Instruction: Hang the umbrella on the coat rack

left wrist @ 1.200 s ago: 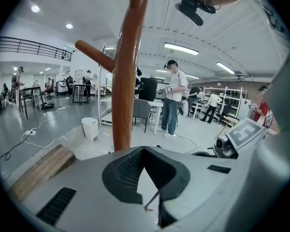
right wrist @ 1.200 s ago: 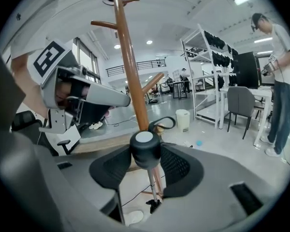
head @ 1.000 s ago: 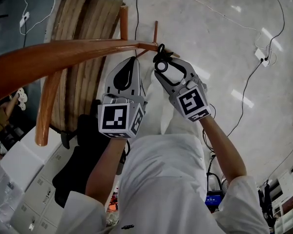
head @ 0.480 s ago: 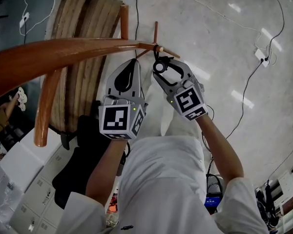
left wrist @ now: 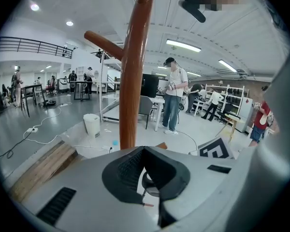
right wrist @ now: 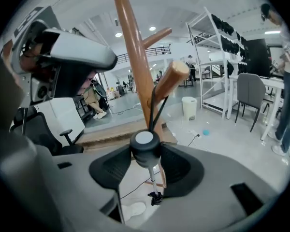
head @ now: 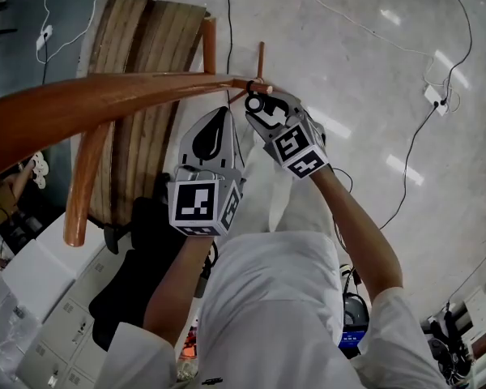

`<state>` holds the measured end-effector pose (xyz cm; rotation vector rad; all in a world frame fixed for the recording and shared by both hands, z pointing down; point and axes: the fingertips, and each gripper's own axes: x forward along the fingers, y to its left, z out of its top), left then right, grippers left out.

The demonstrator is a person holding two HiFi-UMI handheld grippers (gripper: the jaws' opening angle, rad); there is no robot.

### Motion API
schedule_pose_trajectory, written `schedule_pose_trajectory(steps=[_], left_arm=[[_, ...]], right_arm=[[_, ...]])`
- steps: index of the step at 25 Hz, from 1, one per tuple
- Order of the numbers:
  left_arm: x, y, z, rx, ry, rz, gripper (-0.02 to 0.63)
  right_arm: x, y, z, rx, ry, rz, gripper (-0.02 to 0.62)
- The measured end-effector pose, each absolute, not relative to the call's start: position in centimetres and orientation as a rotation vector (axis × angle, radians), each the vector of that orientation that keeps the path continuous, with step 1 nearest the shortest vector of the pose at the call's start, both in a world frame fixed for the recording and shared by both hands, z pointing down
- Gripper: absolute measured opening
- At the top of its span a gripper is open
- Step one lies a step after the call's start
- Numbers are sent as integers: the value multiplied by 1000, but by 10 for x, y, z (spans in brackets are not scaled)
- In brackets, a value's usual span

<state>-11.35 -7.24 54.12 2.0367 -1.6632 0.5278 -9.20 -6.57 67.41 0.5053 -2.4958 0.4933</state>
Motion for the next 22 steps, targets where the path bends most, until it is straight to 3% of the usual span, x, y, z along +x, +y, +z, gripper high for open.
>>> schedule_pose_trajectory(steps=[11,14,22], left_arm=[[-108,-75,543,2031,-1652,543,3],[-107,-76,545,2023,-1653,541,3],[-104,-81,542,2035,-1660,545,3]], right_arm=[[-113,-78,695,445,-2497,522,202],[-116,-83,686,474,-2554,591,149],[-104,-82,677,485,-2547,518,149]])
